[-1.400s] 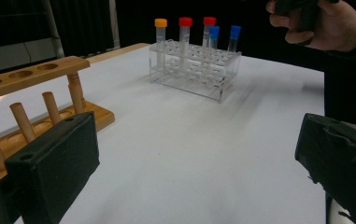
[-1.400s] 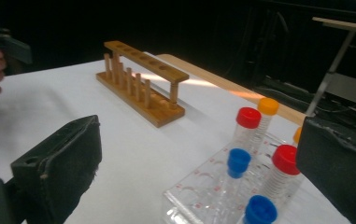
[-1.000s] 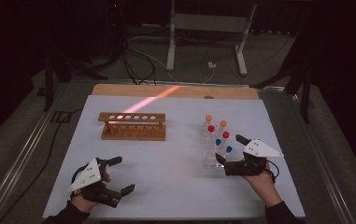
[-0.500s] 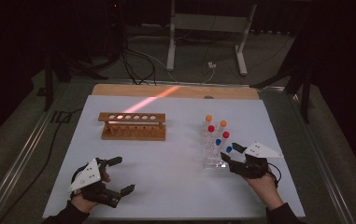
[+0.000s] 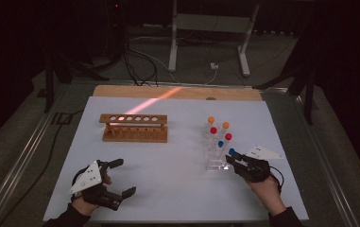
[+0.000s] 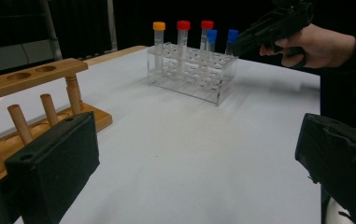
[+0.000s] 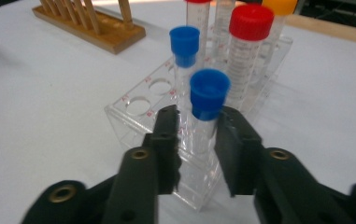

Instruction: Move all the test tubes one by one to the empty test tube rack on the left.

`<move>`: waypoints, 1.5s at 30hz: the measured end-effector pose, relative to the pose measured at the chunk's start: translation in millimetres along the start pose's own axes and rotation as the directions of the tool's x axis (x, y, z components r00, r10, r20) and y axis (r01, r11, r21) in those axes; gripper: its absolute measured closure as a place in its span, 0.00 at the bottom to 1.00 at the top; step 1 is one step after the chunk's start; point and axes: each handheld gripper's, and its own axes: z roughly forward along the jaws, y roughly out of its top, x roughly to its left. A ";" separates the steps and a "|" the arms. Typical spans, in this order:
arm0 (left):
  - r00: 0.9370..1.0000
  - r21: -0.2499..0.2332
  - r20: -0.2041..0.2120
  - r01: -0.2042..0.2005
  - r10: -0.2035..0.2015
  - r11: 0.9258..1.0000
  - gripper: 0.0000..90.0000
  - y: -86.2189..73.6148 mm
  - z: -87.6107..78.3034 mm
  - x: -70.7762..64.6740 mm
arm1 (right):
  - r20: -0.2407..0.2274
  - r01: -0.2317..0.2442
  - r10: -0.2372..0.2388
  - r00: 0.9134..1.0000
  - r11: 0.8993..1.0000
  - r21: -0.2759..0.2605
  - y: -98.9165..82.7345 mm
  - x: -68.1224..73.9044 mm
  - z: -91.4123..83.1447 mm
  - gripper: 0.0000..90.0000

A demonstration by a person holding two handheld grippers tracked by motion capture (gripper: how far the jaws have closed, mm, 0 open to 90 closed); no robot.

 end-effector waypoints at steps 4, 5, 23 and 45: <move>1.000 -0.005 0.001 0.003 -0.003 1.000 0.01 0.0 -0.2 0.2 | 0.002 -0.013 0.013 1.000 1.000 0.007 0.9 -0.2 -0.4 0.84; 1.000 -0.004 0.002 0.003 -0.003 1.000 0.01 -0.1 -0.2 0.2 | 0.001 -0.016 0.016 1.000 1.000 0.008 0.9 -0.6 -0.5 0.85; 1.000 -0.003 0.003 0.010 -0.010 1.000 0.01 -0.4 0.5 0.8 | 0.032 0.026 -0.025 0.999 0.999 -0.020 16.5 2.5 -11.9 0.86; 1.000 -0.009 0.004 0.018 -0.018 1.000 0.01 -0.2 0.5 1.3 | -0.004 0.112 -0.113 0.994 0.986 -0.125 51.1 24.4 -46.9 0.86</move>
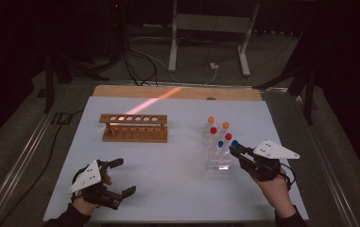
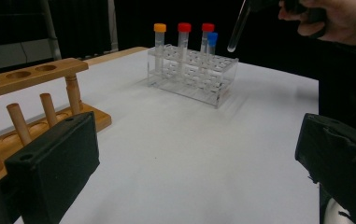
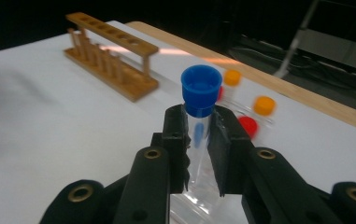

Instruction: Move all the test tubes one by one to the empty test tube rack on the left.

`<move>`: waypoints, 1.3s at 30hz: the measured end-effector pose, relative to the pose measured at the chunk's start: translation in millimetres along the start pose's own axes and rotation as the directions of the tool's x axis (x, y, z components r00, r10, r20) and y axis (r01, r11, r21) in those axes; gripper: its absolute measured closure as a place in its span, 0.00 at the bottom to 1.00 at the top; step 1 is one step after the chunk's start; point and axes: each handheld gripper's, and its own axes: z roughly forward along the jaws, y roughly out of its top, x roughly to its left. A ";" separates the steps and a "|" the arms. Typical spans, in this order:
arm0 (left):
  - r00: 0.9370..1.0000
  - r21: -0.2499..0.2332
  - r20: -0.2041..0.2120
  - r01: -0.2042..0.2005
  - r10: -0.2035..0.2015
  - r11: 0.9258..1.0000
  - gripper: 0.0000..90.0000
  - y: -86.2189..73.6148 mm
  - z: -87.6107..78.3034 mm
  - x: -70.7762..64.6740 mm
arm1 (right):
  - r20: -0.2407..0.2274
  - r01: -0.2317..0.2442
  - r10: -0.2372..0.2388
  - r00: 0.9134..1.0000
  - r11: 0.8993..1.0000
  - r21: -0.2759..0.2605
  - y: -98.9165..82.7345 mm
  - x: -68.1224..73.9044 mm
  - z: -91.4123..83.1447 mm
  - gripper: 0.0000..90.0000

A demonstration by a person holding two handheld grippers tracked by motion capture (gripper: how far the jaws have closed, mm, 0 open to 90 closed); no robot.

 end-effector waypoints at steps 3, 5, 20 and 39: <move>1.000 -0.001 0.000 0.004 -0.004 1.000 0.01 0.5 0.0 0.0 | -0.038 0.008 -0.009 0.999 1.000 -0.006 3.7 7.5 3.9 0.86; 1.000 0.005 -0.002 0.002 -0.002 1.000 0.01 1.2 0.2 -0.8 | -0.069 0.005 -0.005 0.998 1.000 -0.004 4.7 13.2 8.0 0.86; 0.999 0.028 0.041 0.033 -0.034 0.999 0.01 18.9 8.8 -8.0 | -0.205 0.052 -0.040 0.978 0.997 0.057 0.0 47.0 42.2 0.86; 0.981 0.085 0.188 0.020 -0.036 0.996 0.03 63.5 58.0 -14.4 | -0.310 0.106 -0.075 0.948 0.991 0.085 -0.4 74.1 63.8 0.86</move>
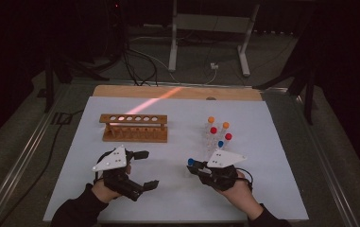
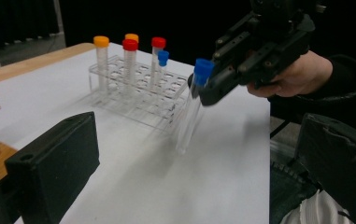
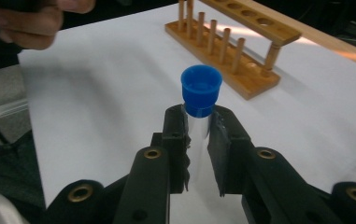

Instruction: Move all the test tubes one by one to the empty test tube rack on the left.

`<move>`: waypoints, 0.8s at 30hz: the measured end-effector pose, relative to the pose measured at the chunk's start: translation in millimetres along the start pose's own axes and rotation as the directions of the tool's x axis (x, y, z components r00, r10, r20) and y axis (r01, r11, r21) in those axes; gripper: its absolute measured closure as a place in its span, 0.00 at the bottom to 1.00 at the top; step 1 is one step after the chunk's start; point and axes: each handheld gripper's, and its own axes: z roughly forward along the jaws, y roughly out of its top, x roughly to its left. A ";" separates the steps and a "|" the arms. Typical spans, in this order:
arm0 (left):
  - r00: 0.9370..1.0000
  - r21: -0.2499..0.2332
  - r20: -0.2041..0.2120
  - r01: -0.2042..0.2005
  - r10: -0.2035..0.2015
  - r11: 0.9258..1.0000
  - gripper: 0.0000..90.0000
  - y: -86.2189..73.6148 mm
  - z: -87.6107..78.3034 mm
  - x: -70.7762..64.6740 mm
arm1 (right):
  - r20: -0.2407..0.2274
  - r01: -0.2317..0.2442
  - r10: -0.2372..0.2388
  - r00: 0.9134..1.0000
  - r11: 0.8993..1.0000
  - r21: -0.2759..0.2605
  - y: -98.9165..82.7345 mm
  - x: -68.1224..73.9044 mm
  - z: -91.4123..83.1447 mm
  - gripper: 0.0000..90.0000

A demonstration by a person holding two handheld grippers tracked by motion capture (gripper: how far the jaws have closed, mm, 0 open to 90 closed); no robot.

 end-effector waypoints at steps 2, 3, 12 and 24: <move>1.000 0.003 0.005 -0.005 0.005 1.000 0.04 2.8 5.7 0.7 | -0.011 0.002 -0.002 1.000 1.000 0.007 -0.3 1.7 2.7 0.86; 1.000 0.003 0.010 -0.005 0.005 1.000 0.05 3.9 8.2 1.1 | -0.017 0.006 -0.006 1.000 1.000 0.011 -0.6 3.6 4.9 0.86; 0.999 0.015 0.028 -0.047 0.046 0.999 0.18 13.8 23.7 -1.4 | -0.046 0.013 -0.011 0.999 1.000 0.024 -0.4 8.2 10.5 0.86; 0.994 0.047 0.034 -0.108 0.107 0.993 0.42 21.4 46.3 -8.4 | -0.067 0.022 -0.021 0.998 0.999 0.027 1.4 12.5 14.0 0.86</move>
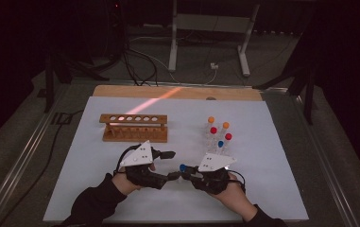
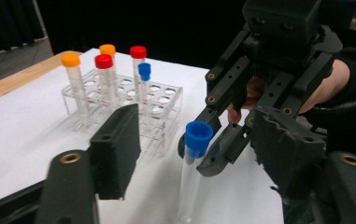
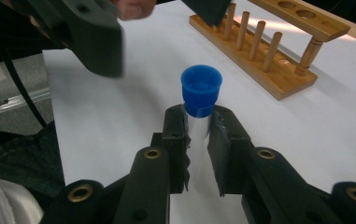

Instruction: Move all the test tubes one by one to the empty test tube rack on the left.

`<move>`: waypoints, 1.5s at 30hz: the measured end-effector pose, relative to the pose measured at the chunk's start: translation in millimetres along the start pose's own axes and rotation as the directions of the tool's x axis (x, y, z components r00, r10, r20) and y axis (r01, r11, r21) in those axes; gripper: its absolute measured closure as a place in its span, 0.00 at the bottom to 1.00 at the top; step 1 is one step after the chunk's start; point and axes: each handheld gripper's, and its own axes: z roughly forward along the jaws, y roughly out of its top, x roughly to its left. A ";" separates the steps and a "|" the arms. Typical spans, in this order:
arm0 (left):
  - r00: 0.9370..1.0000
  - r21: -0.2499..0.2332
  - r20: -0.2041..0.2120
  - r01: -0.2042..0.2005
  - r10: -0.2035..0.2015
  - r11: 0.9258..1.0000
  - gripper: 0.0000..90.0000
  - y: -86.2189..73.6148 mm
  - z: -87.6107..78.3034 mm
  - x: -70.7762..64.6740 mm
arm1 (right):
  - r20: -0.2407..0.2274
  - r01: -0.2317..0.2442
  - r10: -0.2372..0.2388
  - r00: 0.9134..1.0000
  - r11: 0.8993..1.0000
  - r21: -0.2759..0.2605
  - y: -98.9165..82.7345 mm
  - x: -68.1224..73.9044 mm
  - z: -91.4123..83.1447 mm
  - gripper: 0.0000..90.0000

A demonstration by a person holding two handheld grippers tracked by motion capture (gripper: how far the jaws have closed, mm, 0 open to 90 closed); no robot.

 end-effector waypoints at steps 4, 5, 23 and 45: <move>1.000 0.013 -0.001 -0.015 0.015 1.000 0.54 -0.1 5.4 -1.8 | -0.001 -0.001 0.001 1.000 1.000 0.000 0.0 0.4 0.4 0.86; 1.000 0.016 0.003 -0.016 0.016 1.000 0.56 -0.2 6.5 -2.0 | -0.002 -0.003 0.003 1.000 1.000 -0.002 0.1 0.1 0.1 0.86; 0.998 0.060 0.000 -0.065 0.066 0.996 0.77 0.2 16.7 -4.8 | -0.003 0.000 0.000 1.000 1.000 0.001 0.1 0.7 0.5 0.86; 0.993 0.060 -0.052 -0.102 0.105 0.993 0.86 8.8 9.1 -3.7 | 0.023 -0.040 0.041 0.999 0.998 -0.045 0.0 -2.1 -2.3 0.51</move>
